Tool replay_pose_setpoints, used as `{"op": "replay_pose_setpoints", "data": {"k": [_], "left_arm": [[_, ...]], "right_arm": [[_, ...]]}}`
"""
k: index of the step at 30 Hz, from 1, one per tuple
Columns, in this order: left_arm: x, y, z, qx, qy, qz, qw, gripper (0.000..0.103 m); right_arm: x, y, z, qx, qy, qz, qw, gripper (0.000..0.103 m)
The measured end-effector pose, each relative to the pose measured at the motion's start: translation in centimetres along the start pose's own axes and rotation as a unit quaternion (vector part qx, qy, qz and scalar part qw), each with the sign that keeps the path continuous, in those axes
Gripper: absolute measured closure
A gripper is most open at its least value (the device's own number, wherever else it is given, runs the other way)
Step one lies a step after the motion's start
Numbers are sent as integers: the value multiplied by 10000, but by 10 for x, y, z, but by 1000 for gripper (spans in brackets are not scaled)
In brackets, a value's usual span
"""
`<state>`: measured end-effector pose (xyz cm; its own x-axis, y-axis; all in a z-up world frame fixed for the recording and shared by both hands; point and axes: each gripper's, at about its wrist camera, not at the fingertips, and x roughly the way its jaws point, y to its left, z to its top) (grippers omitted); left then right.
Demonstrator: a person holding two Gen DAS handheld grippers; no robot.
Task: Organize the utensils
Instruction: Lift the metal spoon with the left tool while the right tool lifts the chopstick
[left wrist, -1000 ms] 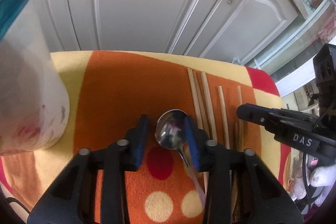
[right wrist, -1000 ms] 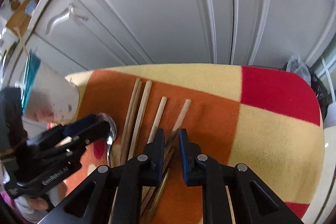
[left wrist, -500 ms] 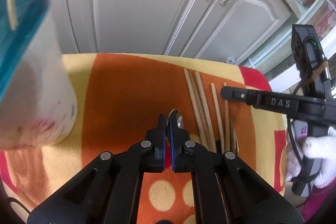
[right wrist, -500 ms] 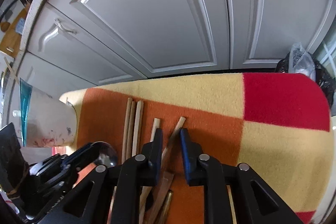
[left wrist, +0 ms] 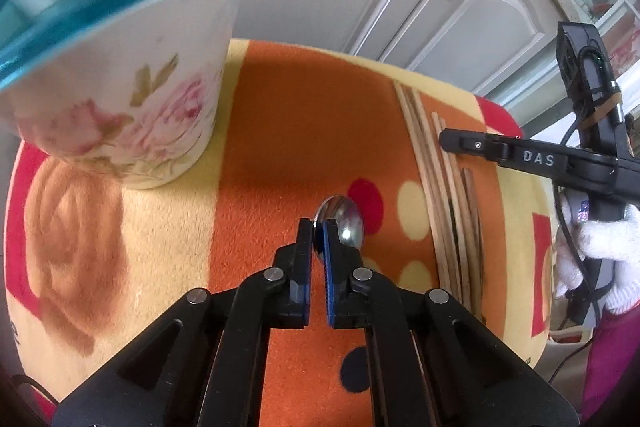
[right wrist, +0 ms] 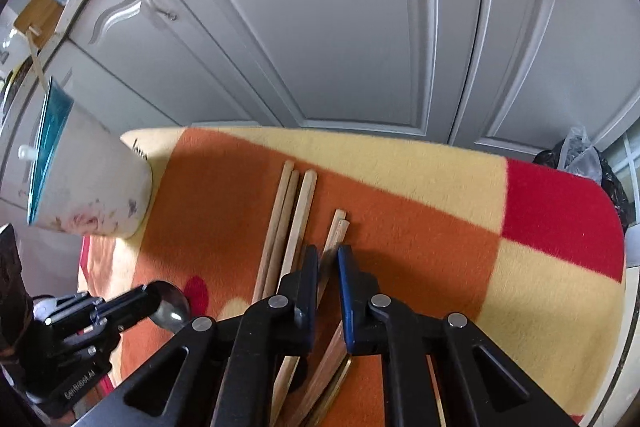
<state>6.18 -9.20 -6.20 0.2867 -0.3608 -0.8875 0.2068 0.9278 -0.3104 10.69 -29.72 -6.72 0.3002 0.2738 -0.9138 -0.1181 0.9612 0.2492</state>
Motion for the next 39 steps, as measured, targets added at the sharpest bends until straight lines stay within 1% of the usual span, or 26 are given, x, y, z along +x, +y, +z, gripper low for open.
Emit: {"op": "replay_pose_setpoints", "data": {"k": [2, 3, 4, 5, 7, 9, 10, 11, 12, 14, 17, 20, 23, 26, 29, 35, 39], "left_arm": [[2, 2, 1, -50, 37, -48, 10000, 99], [4, 1, 2, -59, 76, -59, 9999, 96], [7, 0, 5, -63, 109, -84, 9999, 92], [9, 0, 6, -82, 143, -115, 9998, 89], [11, -2, 8, -85, 90, -148, 9998, 89], [11, -3, 10, -63, 55, -175, 9998, 89], [11, -3, 9, -34, 45, -175, 9998, 90], [11, -4, 8, 12, 30, -162, 9999, 93], [9, -4, 7, 60, -7, -160, 9999, 95], [5, -5, 5, 138, -42, -155, 9998, 100], [-5, -3, 2, 129, -92, -163, 9997, 101], [-22, 0, 2, 63, -225, -232, 9995, 102], [-45, 2, 0, 139, -435, -262, 9986, 102], [-70, 3, -2, 251, -661, -199, 9973, 102], [-95, 5, -4, 358, -899, -114, 9952, 102], [-144, 12, -10, 456, -1327, -16, 9901, 102], [-180, 22, -9, 407, -1663, 71, 9852, 102]], "right_arm": [[1, -1, 0, 0, 94, -1, 10000, 94], [1, -1, -1, 17, 119, -29, 9999, 92], [1, -1, 0, 20, 137, -26, 9999, 90], [3, -2, -1, 5, 189, -11, 9998, 85], [3, 0, -2, -68, 167, -22, 9998, 85], [3, -1, -4, -38, 97, 11, 9999, 87], [3, -2, -4, 18, 59, 26, 10000, 90], [2, -3, -5, 40, 42, 31, 10000, 90], [0, -5, -6, 84, 5, 89, 9999, 95], [-5, -5, -8, 140, -78, 181, 9997, 95], [-15, 2, -12, 78, -166, 216, 9996, 96], [-29, 7, -18, 111, -318, 333, 9989, 97], [-53, 14, -23, 121, -580, 517, 9969, 97], [-75, 25, -28, 2, -761, 564, 9955, 97], [-101, 38, -35, -107, -975, 703, 9927, 98], [-143, 63, -50, -368, -1324, 731, 9878, 98], [-168, 81, -58, -566, -1534, 701, 9840, 98]]}}
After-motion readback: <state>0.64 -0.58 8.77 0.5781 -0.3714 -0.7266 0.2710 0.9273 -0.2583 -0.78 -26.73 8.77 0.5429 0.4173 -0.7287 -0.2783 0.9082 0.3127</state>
